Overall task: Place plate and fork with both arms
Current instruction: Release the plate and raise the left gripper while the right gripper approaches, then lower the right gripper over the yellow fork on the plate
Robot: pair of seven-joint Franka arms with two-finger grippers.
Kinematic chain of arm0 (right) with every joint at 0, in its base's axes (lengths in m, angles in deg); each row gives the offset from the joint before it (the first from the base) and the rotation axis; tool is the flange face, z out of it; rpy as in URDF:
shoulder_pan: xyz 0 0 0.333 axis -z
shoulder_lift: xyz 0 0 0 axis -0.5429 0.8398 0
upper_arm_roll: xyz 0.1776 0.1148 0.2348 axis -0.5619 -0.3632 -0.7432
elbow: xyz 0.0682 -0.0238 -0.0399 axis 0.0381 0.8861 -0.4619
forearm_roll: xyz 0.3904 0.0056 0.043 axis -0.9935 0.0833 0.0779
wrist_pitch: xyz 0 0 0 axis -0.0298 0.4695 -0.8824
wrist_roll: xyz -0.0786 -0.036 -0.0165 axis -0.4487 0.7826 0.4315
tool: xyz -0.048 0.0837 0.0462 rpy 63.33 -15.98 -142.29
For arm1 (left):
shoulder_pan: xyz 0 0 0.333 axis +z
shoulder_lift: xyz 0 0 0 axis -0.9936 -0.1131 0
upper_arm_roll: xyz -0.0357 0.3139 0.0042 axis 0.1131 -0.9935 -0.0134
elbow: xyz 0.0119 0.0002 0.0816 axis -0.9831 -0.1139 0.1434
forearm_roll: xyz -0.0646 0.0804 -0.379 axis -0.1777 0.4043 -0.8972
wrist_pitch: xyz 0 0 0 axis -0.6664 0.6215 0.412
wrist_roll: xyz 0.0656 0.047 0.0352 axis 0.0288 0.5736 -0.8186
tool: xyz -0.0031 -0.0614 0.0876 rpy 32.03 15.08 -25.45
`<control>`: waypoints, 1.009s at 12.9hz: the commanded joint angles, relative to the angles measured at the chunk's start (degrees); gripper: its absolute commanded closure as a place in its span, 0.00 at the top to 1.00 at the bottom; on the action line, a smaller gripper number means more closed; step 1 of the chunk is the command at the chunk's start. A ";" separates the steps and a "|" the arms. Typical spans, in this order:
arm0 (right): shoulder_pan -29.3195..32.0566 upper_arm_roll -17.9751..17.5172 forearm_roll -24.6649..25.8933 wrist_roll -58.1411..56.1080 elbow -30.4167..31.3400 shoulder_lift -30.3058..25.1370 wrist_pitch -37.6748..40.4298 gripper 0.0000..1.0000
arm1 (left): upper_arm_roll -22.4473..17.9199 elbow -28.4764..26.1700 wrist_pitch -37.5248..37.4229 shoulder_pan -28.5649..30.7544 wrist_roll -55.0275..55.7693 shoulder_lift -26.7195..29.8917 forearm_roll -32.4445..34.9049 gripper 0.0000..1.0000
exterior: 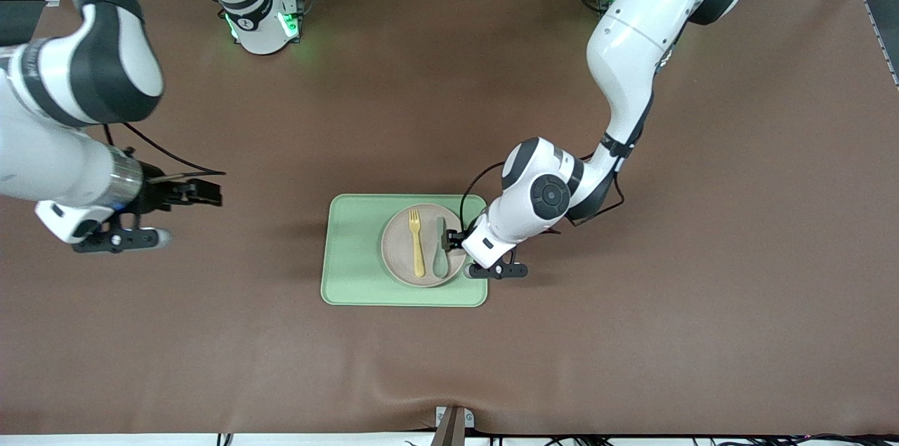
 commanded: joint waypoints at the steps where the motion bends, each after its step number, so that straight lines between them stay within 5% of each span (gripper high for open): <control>1: -3.72 0.20 0.08 0.14 -2.95 4.42 -3.85 1.00 | -1.83 -2.53 -10.08 3.09 0.99 11.07 -0.17 1.00; 7: -12.86 0.11 -0.19 6.63 -6.72 12.76 -13.62 0.99 | -1.74 -3.16 -39.53 16.27 0.11 30.59 5.97 1.00; 13: -20.77 0.28 0.25 16.12 -11.65 23.14 -20.55 0.69 | -1.57 -7.45 -46.68 24.35 -6.03 41.24 15.73 1.00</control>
